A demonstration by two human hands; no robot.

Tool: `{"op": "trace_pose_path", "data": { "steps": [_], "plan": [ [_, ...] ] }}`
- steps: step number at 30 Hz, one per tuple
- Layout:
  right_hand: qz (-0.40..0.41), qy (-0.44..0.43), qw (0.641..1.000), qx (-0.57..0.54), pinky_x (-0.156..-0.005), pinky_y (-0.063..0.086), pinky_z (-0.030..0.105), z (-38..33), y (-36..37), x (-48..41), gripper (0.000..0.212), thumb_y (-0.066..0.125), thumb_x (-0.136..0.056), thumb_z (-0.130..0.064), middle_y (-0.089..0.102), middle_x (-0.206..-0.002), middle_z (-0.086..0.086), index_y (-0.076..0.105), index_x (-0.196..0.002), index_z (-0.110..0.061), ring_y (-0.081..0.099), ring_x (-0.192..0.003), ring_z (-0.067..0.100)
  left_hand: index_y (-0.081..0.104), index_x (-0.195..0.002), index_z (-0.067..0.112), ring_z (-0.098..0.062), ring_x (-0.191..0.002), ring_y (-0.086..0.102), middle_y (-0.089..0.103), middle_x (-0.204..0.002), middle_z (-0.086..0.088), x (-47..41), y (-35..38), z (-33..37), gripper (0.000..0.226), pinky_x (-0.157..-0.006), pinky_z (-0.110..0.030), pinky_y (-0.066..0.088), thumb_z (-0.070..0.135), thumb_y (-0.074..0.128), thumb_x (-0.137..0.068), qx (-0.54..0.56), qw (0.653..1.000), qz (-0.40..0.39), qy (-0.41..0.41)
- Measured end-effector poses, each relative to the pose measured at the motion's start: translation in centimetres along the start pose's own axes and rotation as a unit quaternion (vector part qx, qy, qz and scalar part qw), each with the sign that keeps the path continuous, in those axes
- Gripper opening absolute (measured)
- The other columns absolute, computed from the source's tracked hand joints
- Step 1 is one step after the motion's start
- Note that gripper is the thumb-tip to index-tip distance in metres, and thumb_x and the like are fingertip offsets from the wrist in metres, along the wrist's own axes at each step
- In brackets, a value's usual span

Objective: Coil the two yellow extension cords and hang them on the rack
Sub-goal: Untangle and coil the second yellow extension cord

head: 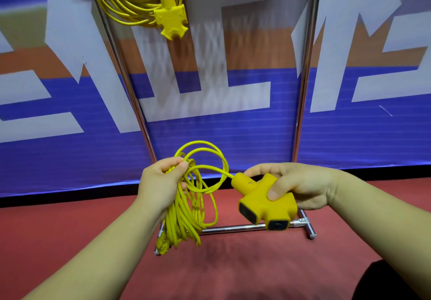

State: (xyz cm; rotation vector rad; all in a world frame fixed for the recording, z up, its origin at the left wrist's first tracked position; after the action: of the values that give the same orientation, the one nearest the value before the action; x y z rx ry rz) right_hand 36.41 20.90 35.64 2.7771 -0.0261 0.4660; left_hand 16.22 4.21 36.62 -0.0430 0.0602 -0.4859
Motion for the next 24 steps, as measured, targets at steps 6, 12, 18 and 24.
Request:
{"op": "trace_pose_path", "data": {
  "steps": [6, 12, 18, 24],
  "plan": [
    [0.201, -0.113, 0.971, -0.055, -0.072, 0.054, 0.041, -1.5, -2.2, -0.3, 0.055, 0.067, -0.082, 0.007, 0.071, -0.119, 0.016, 0.059, -0.129, -0.022, 0.068, -0.095, 0.037, 0.073, -0.099, 0.018, -0.017, -0.048, 0.057, 0.063, -0.057, -0.005, 0.1, -0.2, 0.4, 0.009, -0.052, -0.032, 0.050, 0.018, 0.073, -0.090, -0.068, 0.996, -0.027, 0.041],
    [0.187, -0.097, 0.977, -0.038, -0.071, 0.052, 0.040, -1.5, -1.3, -0.1, 0.045, 0.059, -0.090, 0.002, 0.069, -0.123, 0.014, 0.061, -0.128, -0.023, 0.067, -0.092, 0.034, 0.074, -0.095, 0.019, -0.015, -0.048, 0.058, 0.063, -0.058, -0.003, 0.1, 0.1, 0.8, 0.007, -0.047, -0.029, 0.049, 0.016, 0.074, -0.089, -0.080, 0.995, -0.027, 0.059],
    [0.134, -0.073, 0.988, -0.037, -0.068, 0.054, 0.036, -1.3, -0.4, 0.0, 0.073, 0.057, -0.060, 0.012, 0.062, -0.109, 0.018, 0.058, -0.128, -0.016, 0.065, -0.084, 0.030, 0.073, -0.097, 0.014, -0.019, -0.049, 0.057, 0.065, -0.069, -0.014, -0.1, -0.1, -0.6, 0.007, -0.054, -0.033, 0.052, 0.012, 0.072, -0.090, -0.030, 1.000, -0.005, 0.008],
    [0.237, -0.200, 0.951, -0.017, -0.067, 0.056, 0.035, -3.2, -1.8, 0.4, 0.049, 0.060, -0.082, 0.019, 0.074, -0.097, 0.010, 0.059, -0.121, -0.011, 0.070, -0.079, 0.024, 0.073, -0.099, 0.015, -0.019, -0.052, 0.059, 0.066, -0.067, -0.009, 0.0, -0.1, 0.0, 0.010, -0.056, -0.034, 0.052, 0.014, 0.074, -0.089, -0.035, 0.999, -0.012, 0.020]
  ]
}}
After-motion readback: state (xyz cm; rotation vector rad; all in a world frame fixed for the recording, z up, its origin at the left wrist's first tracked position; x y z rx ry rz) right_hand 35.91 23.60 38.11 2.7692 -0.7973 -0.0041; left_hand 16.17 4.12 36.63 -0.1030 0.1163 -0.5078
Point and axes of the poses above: each hand's wrist, its own x-axis away from the middle knuckle, its own y-axis out of the palm, z = x × y, the point moved 7 cm from there along -x, towards the middle knuckle
